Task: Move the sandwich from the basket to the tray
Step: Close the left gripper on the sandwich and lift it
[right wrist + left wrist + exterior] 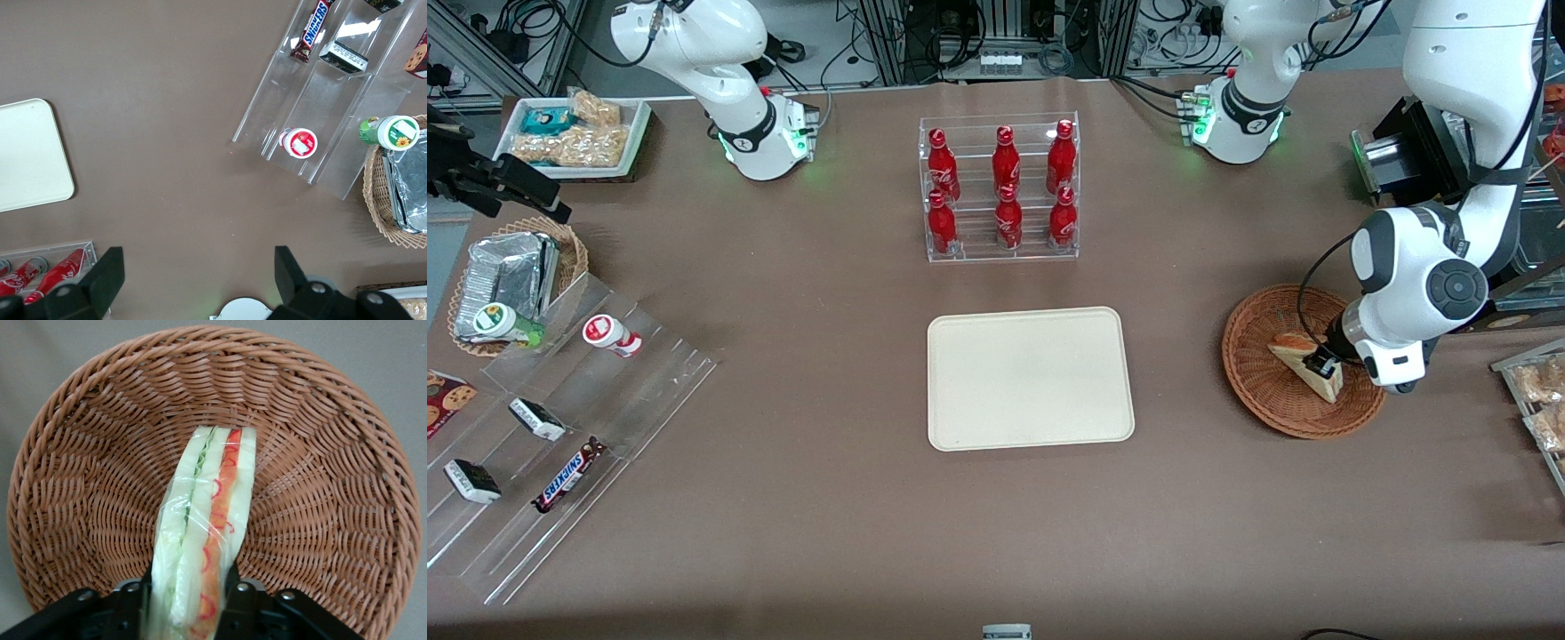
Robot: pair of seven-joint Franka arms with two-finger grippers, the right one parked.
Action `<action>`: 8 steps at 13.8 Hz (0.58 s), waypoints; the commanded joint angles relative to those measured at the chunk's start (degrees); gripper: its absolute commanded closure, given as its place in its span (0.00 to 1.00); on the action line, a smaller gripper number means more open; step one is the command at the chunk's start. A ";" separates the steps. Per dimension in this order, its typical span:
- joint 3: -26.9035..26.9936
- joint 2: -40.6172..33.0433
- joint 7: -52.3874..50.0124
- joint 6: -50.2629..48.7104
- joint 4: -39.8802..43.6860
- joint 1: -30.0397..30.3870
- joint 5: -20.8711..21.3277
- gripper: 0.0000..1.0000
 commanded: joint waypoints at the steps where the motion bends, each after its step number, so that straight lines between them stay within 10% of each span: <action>1: -0.43 -0.46 -0.50 -7.25 5.65 -0.56 -0.36 0.96; 8: -3.67 4.28 3.44 -17.48 20.43 -11.71 -1.41 0.95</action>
